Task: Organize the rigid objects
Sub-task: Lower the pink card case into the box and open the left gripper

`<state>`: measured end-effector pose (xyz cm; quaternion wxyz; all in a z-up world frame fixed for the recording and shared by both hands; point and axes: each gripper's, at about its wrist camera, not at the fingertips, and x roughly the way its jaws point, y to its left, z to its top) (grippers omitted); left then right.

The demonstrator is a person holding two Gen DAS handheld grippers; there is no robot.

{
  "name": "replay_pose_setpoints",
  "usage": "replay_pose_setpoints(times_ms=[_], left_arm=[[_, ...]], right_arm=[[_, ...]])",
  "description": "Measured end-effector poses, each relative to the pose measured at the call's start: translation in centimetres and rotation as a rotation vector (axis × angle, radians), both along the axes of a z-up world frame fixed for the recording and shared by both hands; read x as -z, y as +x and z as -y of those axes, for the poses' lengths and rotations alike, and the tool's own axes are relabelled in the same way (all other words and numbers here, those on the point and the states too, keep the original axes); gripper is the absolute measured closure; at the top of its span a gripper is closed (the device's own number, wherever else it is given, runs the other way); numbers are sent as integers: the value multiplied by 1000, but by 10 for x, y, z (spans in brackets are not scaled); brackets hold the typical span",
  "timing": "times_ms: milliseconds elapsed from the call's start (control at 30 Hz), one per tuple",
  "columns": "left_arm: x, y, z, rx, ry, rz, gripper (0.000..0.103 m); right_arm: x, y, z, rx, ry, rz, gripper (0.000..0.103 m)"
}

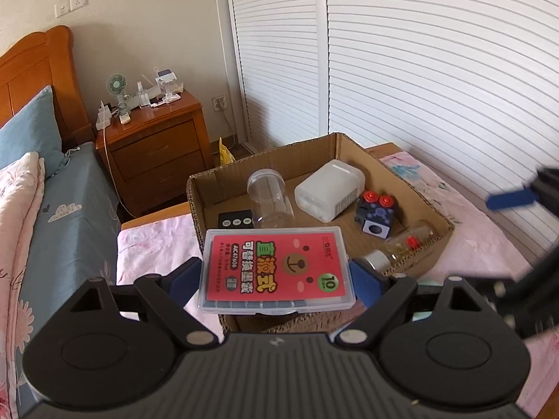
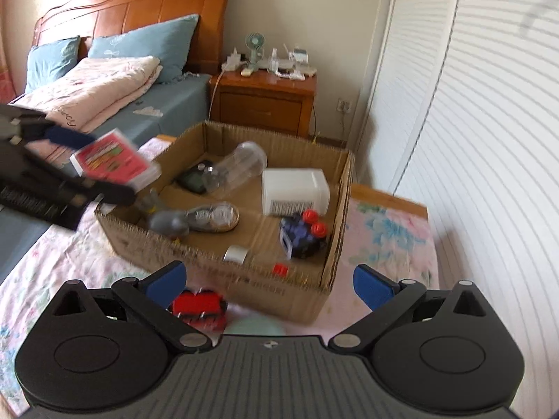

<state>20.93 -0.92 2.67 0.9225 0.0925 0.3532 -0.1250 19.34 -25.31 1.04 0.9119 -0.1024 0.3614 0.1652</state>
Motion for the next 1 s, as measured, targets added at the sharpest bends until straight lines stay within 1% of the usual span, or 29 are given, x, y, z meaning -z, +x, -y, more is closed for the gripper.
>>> replay_pose_setpoints(times_ms=[133,367,467,633,700,767,900,1000], left_arm=[[-1,13,3,-2,4,-2,14],[-6,49,5,-38,12,-4,14],[-3,64,7,-57,8,-17,14],[13,79,10,-85,5,-57,13],[18,81,8,-100,-2,-82,7],[21,78,6,-110,-14,-94,7],[21,66,2,-112,-17,-83,7],[18,55,0,-112,-19,-72,6]], right_arm=[[6,-11,2,40,15,-29,0],[1,-28,9,82,83,-32,0],[0,-32,12,97,100,-35,0],[1,-38,19,125,105,-37,0],[2,-40,24,139,96,-35,0],[3,-41,26,153,79,-30,0],[10,-43,31,175,72,-32,0],[16,-41,32,206,48,-28,0]])
